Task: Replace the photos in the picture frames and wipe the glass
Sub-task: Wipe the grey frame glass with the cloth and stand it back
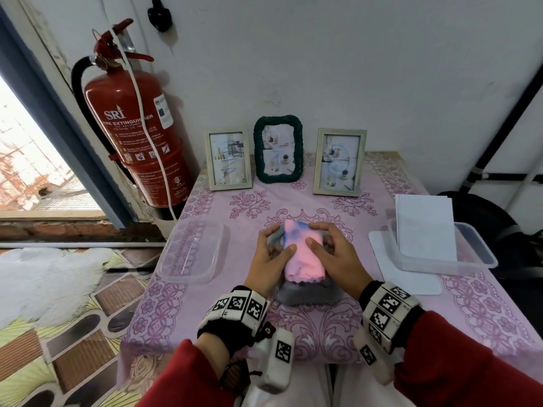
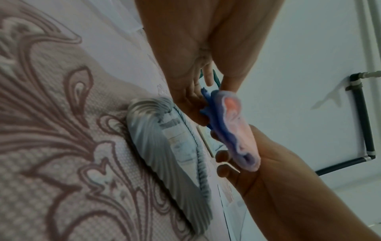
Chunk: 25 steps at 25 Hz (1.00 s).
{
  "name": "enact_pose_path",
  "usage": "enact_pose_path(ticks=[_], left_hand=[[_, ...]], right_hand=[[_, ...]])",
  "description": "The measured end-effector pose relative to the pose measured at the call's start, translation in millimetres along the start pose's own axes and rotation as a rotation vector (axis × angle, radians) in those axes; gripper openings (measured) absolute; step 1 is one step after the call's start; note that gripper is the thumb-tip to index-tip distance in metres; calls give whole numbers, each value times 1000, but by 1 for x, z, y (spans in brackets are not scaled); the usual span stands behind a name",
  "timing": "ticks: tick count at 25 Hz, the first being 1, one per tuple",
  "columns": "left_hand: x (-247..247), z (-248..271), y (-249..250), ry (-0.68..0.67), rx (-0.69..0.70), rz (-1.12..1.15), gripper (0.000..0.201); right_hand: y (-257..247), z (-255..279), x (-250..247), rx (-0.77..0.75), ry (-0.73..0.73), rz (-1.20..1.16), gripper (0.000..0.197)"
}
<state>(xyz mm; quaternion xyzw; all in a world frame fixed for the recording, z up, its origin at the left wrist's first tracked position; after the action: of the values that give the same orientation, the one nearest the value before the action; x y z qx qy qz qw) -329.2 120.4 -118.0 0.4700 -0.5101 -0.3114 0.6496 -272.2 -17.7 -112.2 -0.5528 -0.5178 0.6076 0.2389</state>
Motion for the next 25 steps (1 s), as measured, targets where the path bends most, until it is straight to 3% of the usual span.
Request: enact_pose_path(ticks=[3,8,13,17,22,25], left_hand=[[2,1,1,-87,1,-72,50],[1,1,2,-79,-37,-9,33],[-5,2,2,-62,-46,-83,48],[-9,3,4,-40,-19,-171,47],[-2,5,2,-16,-65,-34,25],[-4,5,5,-46,-29,-101,40]], right_hand=[[-6,-5,-1,-39,-25,20,35],[-12,-6,-2,48,-151,-47,11],[-19,-4,-5,12,-141,-108,10],[-12,-7,-7,50,-117,-71,19],[-10,-12,-6,56,-59,57,31],[-11,-15,-8,77,-34,-29,37]])
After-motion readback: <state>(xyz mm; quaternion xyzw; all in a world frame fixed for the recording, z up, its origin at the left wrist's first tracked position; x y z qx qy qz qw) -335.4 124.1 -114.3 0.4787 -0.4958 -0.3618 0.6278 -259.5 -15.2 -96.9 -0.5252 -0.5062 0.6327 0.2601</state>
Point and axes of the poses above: each hand's wrist, its own z-axis away from the middle knuckle, its own x-axis out of the palm, y = z × x, the point moved 6 cm from there along -z, towards the middle knuckle, and after that the axes turned 13 degrees about z, right-handed, at the moved point
